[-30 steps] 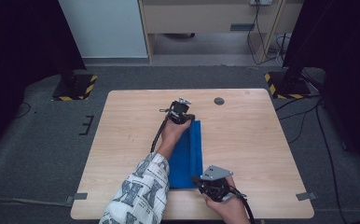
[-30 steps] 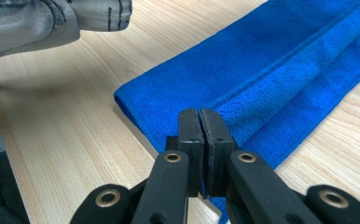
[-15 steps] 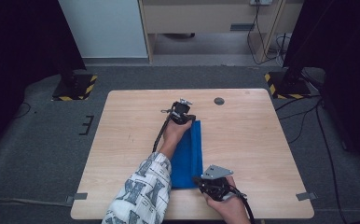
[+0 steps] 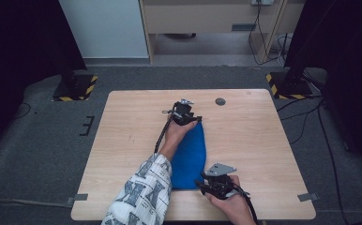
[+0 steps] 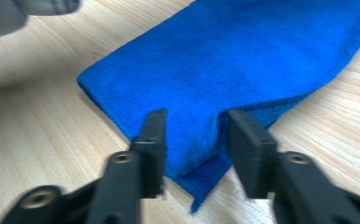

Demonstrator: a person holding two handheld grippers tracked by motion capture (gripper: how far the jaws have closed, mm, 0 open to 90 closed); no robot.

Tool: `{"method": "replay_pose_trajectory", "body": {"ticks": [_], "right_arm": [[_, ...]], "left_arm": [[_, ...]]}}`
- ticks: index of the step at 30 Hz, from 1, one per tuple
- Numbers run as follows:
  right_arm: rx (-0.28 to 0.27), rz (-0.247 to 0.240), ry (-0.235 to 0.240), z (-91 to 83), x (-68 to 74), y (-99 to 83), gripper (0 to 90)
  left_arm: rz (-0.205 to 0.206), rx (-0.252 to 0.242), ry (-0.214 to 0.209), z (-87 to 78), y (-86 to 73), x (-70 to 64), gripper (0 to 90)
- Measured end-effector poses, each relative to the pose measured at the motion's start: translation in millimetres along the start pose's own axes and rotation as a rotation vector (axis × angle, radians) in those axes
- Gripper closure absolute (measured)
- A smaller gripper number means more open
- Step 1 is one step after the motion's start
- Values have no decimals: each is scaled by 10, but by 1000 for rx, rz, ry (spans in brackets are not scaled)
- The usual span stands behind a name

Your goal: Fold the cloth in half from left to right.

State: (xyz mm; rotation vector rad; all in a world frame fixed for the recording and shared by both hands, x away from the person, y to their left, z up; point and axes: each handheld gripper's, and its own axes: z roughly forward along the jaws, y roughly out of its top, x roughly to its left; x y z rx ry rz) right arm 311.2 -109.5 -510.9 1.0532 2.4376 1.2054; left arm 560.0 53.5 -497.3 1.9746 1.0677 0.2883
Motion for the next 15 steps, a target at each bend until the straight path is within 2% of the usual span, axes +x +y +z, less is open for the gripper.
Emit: {"method": "replay_pose_trajectory", "body": {"ticks": [4, 7, 9, 15], "right_arm": [[4, -1, -11, 2, -31, 0, 378], [12, 3, -14, 2, -49, 4, 251], [-3, 11, -27, -5, -71, 6, 162], [-22, 37, -31, -43, -147, 66, 109]], "left_arm": [[32, -2, -3, -103, 24, -3, 387], [40, 1, -9, -174, 42, 16, 335], [31, 0, -31, -230, 54, 28, 300], [61, 11, -50, -382, 64, -18, 201]]}}
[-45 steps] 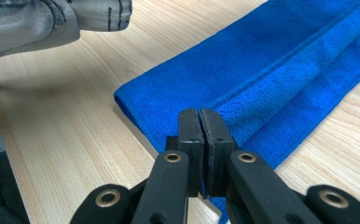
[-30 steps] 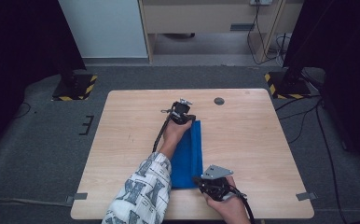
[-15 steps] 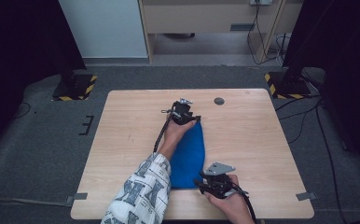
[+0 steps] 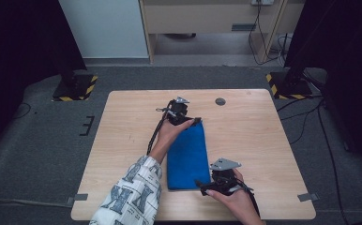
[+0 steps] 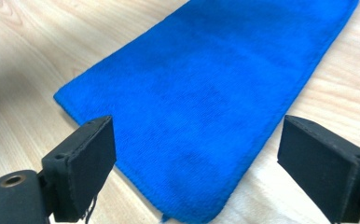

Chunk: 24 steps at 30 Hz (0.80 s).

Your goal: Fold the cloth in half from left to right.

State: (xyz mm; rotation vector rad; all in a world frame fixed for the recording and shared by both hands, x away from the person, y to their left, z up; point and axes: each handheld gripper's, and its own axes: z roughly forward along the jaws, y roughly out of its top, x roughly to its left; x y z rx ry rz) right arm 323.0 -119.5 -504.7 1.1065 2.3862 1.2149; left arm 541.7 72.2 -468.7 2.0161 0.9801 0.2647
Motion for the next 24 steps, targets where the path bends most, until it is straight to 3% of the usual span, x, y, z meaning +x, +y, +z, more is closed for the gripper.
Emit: {"method": "replay_pose_trajectory", "body": {"ticks": [7, 13, 24], "right_arm": [[-6, 1, -5, -9, -92, 77, 88], [17, -48, -33, 36, -172, 154, 87], [-2, -78, -34, 80, -445, 359, 88]], "left_arm": [[30, -13, 8, -178, -41, -46, 137], [38, -3, 34, -297, -143, -2, 63], [49, 61, 88, -533, -359, 69, 54]]}}
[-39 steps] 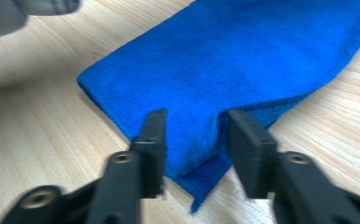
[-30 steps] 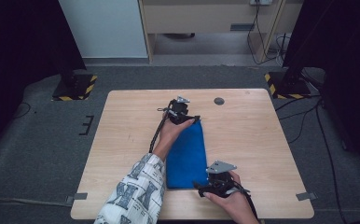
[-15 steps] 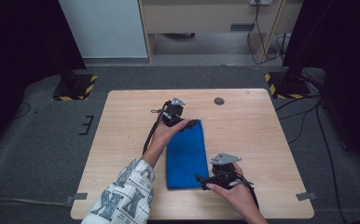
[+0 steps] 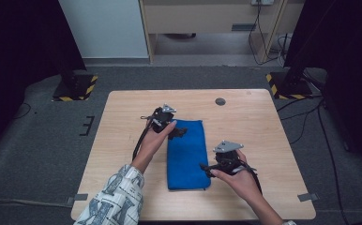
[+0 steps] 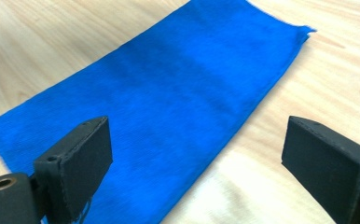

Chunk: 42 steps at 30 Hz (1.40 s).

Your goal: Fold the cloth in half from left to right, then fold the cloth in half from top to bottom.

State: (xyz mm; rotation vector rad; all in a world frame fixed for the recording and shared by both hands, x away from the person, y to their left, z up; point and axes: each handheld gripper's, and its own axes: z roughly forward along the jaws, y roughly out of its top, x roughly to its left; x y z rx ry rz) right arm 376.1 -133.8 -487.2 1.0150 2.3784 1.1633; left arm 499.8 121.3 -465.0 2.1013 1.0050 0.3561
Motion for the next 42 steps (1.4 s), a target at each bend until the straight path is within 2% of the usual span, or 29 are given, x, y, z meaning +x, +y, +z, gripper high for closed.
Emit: {"method": "replay_pose_trajectory", "body": {"ticks": [6, 11, 16, 17, 19, 21, 25, 28, 30, 31, 33, 36, 38, 42], "right_arm": [[-1, -1, -14, 52, -156, 80, 100], [16, 11, -35, 145, -277, 152, 110], [37, -19, -86, 244, -397, 258, 131], [36, -12, -91, 265, -426, 288, 139], [41, -28, -104, 315, -492, 359, 170], [43, -26, -98, 381, -560, 438, 205], [30, -29, -112, 520, -667, 595, 261], [28, -35, -117, 621, -715, 696, 327], [23, -27, -109, 684, -739, 761, 373], [25, -24, -100, 712, -750, 788, 409], [25, -27, -95, 762, -764, 831, 459], [30, -8, -91, 845, -795, 885, 529], [29, 12, -93, 885, -830, 901, 571], [39, 38, -101, 946, -914, 882, 645]], "left_arm": [[-28, -4, 33, -119, -103, 89, 61], [-32, -8, 52, -201, -184, 131, 66], [-6, 5, 73, -273, -251, 165, 80], [0, -1, 79, -294, -259, 169, 81], [-2, -19, 84, -327, -264, 186, 82], [-17, -49, 77, -332, -262, 220, 82], [-51, -74, 75, -271, -266, 334, 110], [-92, -81, 50, -202, -264, 406, 136], [-72, -60, 46, -146, -251, 415, 161], [-47, -50, 54, -120, -238, 404, 190], [-8, -30, 68, -66, -212, 381, 191], [-34, -43, 52, 15, -201, 391, 189], [-47, -46, 63, 59, -209, 407, 184], [-44, -31, 54, 167, -245, 417, 211]]}}
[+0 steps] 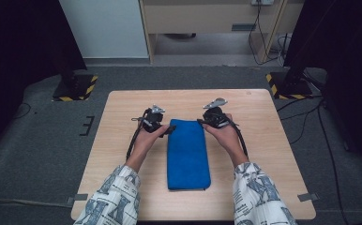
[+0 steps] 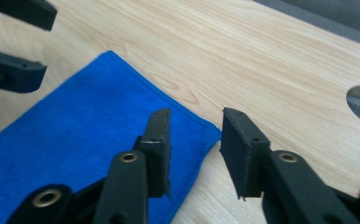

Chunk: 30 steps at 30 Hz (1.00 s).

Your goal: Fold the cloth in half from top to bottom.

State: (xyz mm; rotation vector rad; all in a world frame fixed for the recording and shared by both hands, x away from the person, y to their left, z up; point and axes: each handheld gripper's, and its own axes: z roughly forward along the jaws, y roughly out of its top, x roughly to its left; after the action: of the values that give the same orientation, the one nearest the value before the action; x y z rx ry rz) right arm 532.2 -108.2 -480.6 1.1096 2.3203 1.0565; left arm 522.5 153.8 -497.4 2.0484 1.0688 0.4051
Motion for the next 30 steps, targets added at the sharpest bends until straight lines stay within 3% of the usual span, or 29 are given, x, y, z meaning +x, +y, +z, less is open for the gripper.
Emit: {"method": "replay_pose_trajectory", "body": {"ticks": [2, 4, 9, 15, 17, 19, 25, 30], "right_arm": [[12, 9, -7, 33, -36, -24, 667], [18, 22, -13, 50, -62, -48, 685], [15, 22, -13, 23, -66, -85, 709], [8, 19, 3, -31, -47, -118, 721], [7, 16, 10, -54, -42, -141, 724], [4, 18, 11, -66, -41, -161, 723], [10, 26, 9, -65, -57, -203, 678], [7, 82, -14, 41, -121, -171, 601]], "left_arm": [[4, 0, 10, 40, -12, 11, 225], [4, -13, 27, 90, -25, 49, 299], [-37, 0, 27, 192, -25, 125, 426], [-35, -39, 36, 303, 53, 91, 487], [-37, -3, 36, 348, 72, 82, 490], [-18, 6, 46, 372, 88, 68, 490], [-30, 40, 85, 420, 88, 70, 531], [-38, 73, 90, 452, 35, 117, 548]]}}
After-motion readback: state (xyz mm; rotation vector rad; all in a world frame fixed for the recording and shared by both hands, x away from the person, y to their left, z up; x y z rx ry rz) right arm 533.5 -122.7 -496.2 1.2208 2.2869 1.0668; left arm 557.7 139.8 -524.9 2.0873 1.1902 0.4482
